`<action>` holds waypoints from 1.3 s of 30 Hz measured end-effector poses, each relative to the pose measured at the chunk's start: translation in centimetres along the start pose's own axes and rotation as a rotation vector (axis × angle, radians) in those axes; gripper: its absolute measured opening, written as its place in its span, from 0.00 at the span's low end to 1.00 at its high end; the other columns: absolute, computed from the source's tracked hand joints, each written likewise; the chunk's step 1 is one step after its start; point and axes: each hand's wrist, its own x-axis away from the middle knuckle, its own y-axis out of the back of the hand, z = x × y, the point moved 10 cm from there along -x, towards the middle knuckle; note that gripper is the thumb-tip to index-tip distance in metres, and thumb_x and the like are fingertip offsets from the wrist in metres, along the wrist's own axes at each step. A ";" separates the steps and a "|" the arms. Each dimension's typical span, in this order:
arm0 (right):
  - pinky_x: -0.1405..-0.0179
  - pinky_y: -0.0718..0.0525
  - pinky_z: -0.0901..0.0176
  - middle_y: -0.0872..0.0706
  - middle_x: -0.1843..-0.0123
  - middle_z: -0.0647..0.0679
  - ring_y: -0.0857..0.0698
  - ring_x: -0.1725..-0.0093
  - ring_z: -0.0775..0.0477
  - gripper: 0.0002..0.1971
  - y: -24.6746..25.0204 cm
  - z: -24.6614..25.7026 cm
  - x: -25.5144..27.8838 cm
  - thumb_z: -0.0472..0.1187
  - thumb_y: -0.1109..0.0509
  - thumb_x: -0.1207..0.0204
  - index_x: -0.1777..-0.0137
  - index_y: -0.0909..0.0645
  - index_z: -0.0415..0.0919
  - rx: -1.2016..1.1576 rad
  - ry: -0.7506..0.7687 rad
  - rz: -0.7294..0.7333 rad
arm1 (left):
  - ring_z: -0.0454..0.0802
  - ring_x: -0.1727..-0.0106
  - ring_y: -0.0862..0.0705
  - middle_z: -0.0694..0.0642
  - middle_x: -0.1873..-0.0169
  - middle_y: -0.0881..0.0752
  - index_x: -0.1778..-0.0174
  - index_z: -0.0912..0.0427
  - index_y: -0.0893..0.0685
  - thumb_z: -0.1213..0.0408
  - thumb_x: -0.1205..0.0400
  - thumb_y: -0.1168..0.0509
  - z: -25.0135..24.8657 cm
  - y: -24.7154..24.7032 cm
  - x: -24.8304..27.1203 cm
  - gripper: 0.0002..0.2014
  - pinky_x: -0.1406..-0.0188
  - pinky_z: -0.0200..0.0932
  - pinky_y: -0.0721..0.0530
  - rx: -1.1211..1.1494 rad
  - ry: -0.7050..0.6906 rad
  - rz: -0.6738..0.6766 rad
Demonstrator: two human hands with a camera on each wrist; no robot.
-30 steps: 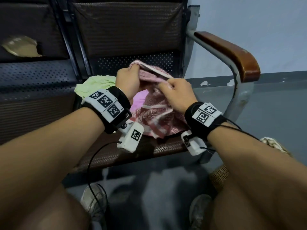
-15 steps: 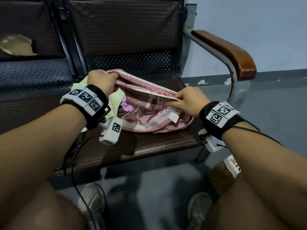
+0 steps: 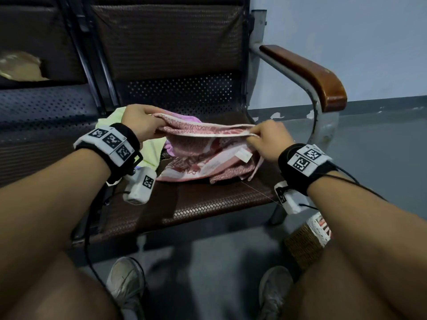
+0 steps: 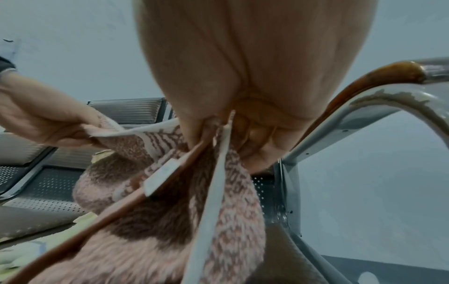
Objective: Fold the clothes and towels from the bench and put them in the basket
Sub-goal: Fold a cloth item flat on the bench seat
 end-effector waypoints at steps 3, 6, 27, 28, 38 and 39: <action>0.47 0.15 0.53 0.07 0.53 0.45 0.12 0.50 0.43 0.10 1.4 -0.6 0.3 0.39 0.30 0.22 0.47 0.08 0.47 -0.078 -0.012 -0.103 | 0.54 0.69 0.14 0.59 0.70 0.20 0.71 0.57 0.25 0.72 0.24 0.25 1.3 0.5 -0.3 0.17 0.75 0.41 0.10 -0.076 0.047 -0.009; 0.47 0.16 0.56 0.08 0.55 0.48 0.12 0.52 0.47 0.10 0.8 -0.8 0.4 0.39 0.30 0.21 0.45 0.08 0.47 -0.076 -0.005 -0.044 | 0.61 0.55 0.10 0.64 0.55 0.12 0.54 0.59 0.14 0.69 0.20 0.30 1.0 1.5 -0.8 0.02 0.66 0.44 0.11 -0.100 0.028 -0.048; 0.55 0.25 0.48 0.17 0.53 0.42 0.19 0.51 0.37 0.07 4.7 0.0 -0.8 0.34 0.39 0.23 0.56 0.29 0.48 0.025 -0.043 -0.105 | 0.52 0.58 0.18 0.56 0.61 0.16 0.62 0.60 0.18 0.70 0.35 0.35 -6.3 0.3 0.8 0.07 0.57 0.46 0.22 0.263 -0.242 0.139; 0.54 0.23 0.47 0.18 0.54 0.43 0.19 0.50 0.37 0.08 5.0 0.3 -1.0 0.33 0.40 0.23 0.55 0.28 0.48 0.016 -0.037 -0.082 | 0.52 0.55 0.14 0.55 0.58 0.13 0.59 0.58 0.15 0.71 0.32 0.31 -6.7 0.7 0.6 0.08 0.54 0.46 0.18 0.231 -0.276 0.123; 0.75 0.30 0.68 0.17 0.76 0.61 0.18 0.73 0.63 0.23 13.0 4.9 -1.5 0.62 0.33 0.18 0.71 0.19 0.51 -0.131 0.137 -0.133 | 0.41 0.61 0.10 0.45 0.65 0.08 0.62 0.49 0.09 0.50 0.28 0.21 -12.4 6.6 1.3 0.08 0.64 0.38 0.14 0.129 -0.432 -0.167; 0.74 0.29 0.72 0.16 0.74 0.63 0.18 0.72 0.66 0.21 13.6 5.4 -1.5 0.59 0.34 0.16 0.69 0.18 0.51 -0.164 0.156 -0.117 | 0.40 0.64 0.12 0.44 0.67 0.10 0.65 0.48 0.10 0.47 0.29 0.21 -13.2 7.0 1.2 0.10 0.67 0.38 0.15 0.133 -0.425 -0.182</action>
